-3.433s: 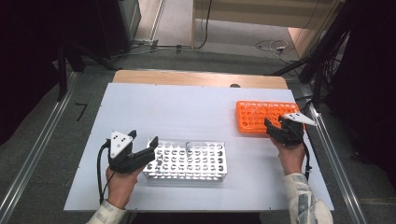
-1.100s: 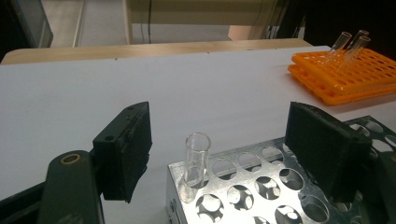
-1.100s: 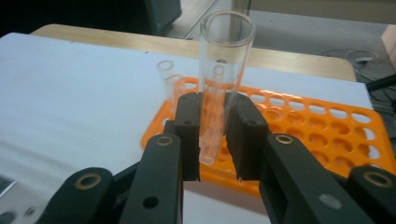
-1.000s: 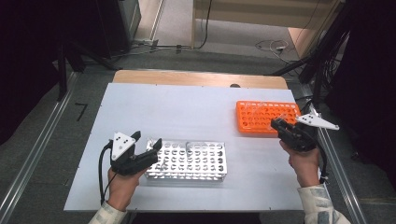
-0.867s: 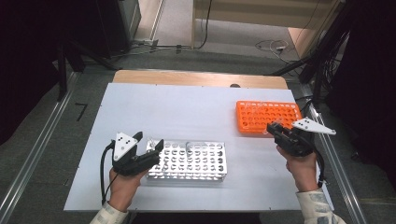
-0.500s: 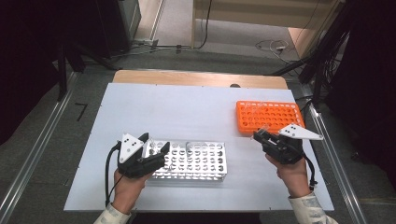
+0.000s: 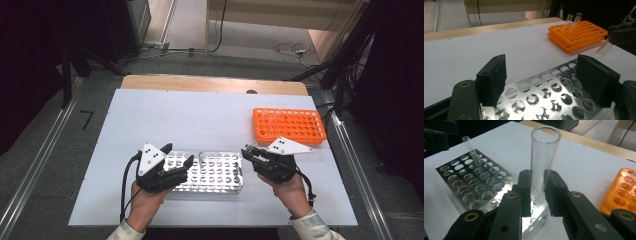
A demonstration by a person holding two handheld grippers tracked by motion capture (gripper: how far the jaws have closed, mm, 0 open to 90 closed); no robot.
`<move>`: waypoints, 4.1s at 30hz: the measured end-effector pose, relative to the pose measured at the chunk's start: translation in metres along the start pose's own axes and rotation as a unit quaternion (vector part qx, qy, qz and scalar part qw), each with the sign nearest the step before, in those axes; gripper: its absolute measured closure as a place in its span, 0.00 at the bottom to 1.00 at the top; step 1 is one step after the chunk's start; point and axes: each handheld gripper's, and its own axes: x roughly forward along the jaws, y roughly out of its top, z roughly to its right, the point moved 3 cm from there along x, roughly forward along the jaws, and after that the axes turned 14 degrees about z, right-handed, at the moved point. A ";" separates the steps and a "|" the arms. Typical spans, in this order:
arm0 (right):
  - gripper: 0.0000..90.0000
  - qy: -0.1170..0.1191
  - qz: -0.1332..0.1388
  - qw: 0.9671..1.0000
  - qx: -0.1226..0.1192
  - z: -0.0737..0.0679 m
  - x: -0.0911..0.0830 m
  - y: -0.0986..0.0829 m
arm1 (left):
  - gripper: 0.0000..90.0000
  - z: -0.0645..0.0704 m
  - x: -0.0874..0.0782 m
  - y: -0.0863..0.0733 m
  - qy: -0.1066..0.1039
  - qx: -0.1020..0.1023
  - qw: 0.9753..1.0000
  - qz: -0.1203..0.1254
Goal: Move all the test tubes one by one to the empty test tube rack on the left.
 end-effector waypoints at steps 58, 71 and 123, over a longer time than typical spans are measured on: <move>0.55 0.112 -0.024 0.993 -0.022 -0.067 0.047 0.001 | 0.83 0.038 0.018 0.019 -0.073 0.040 0.996 0.029; 0.37 0.102 -0.022 0.995 -0.010 -0.059 0.040 0.004 | 0.83 0.004 0.008 0.029 -0.021 0.024 0.999 0.041; 0.38 0.096 -0.023 0.995 -0.006 -0.053 0.036 0.003 | 0.83 -0.048 0.014 -0.012 0.053 0.027 0.998 -0.037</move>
